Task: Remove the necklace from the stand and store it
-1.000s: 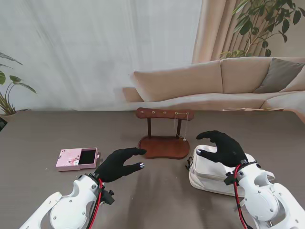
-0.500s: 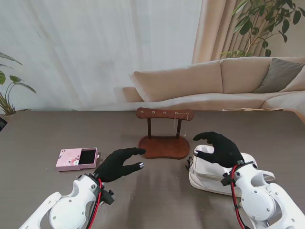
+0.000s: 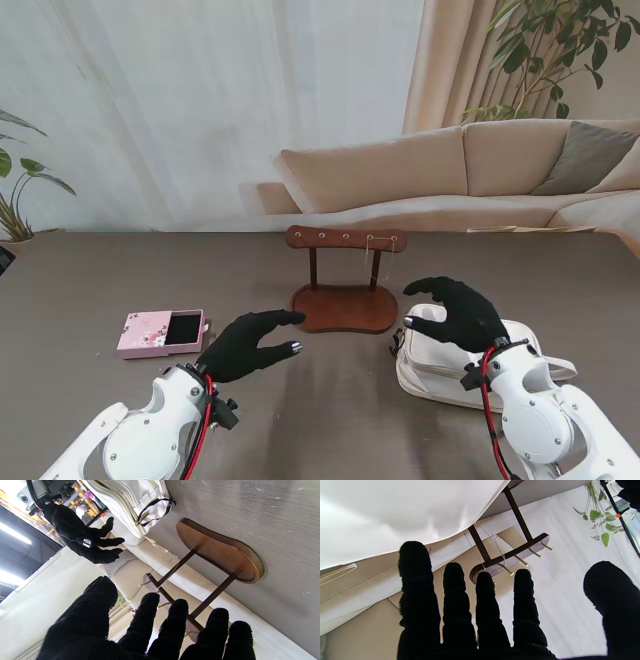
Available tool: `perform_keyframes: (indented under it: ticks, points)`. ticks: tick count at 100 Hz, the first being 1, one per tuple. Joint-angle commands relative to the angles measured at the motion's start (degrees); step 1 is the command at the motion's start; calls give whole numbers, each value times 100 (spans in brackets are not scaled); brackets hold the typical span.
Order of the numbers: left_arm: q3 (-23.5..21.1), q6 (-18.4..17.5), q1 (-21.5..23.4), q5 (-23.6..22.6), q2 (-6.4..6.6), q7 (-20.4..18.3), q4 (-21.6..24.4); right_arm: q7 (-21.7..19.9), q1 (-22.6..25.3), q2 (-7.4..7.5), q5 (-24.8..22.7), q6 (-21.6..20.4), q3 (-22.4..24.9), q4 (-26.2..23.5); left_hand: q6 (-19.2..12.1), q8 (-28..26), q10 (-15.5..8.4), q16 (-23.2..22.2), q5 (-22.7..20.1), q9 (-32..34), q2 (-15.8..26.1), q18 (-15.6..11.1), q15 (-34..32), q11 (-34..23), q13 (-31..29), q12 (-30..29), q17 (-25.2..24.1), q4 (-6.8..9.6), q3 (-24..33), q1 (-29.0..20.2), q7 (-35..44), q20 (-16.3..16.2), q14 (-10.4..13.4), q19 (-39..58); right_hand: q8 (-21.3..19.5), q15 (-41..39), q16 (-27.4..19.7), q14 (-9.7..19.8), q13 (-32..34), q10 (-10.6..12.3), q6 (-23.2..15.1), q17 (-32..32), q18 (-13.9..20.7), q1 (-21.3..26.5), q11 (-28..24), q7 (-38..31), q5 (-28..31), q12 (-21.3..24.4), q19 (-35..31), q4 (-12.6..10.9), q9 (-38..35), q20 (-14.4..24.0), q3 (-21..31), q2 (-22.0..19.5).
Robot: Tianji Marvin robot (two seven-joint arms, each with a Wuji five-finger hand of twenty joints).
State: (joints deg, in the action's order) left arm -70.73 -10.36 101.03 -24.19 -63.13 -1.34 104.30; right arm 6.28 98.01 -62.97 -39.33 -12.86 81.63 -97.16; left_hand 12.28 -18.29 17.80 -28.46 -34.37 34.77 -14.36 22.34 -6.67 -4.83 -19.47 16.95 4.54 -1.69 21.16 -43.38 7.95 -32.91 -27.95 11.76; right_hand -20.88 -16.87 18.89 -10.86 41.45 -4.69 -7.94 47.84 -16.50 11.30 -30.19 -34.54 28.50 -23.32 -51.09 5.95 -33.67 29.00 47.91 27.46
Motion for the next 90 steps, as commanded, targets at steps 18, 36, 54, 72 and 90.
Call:
perform_keyframes:
  ticks: [18,36,54,72,90]
  points:
    - [-41,8,72,-16,-10,-80,57,317,-194,-153,114,676,-391,-59,-14,34,-30,66,85,-97,113,-223,52,55,130,-40,-64,-10,42,164,-64,31,-8,-166,146,-891,450,-87,722,-194,206,-2212,-64,-181,-75,-106,-92,-4,-1222,-107,-435,494,468,19]
    - [-39,1,68,-4,-9,-85,54,422,-553,-202,53,1470,-719,-64,-6,35,-16,64,92,-75,110,-219,48,48,123,-36,-63,-8,42,159,-67,30,-11,-165,206,-2175,1020,-45,1584,-303,353,-1411,-9,-187,-449,-242,105,-263,-2467,-111,-919,805,669,71]
    - [-38,-3,68,6,-6,-106,61,203,-958,-217,66,2348,-980,-76,-10,36,-17,52,99,-56,115,-216,41,44,118,-31,-52,-9,40,160,-71,26,-7,-160,270,-3283,1403,17,2378,-350,535,-653,18,-190,-891,-342,182,-615,-3346,-122,-1396,947,750,77]
    - [-28,4,56,38,0,-145,62,230,-1310,-354,588,3392,-1307,-37,-1,32,-16,45,75,-56,125,-217,39,47,108,-30,-53,-10,34,155,-61,27,-6,-162,394,-3758,1517,-44,2889,-424,962,-152,-67,-153,-1187,-382,20,-833,-3763,-126,-1770,923,913,133]
    - [-18,2,41,72,8,-193,62,643,-1531,-612,1269,4234,-1620,70,6,33,0,30,73,-40,121,-214,27,43,89,-27,-40,-9,29,143,-62,25,-8,-157,497,-3986,1550,-113,3321,-485,1385,280,-277,-128,-1304,-406,-231,-891,-4012,-129,-2191,860,1057,206]
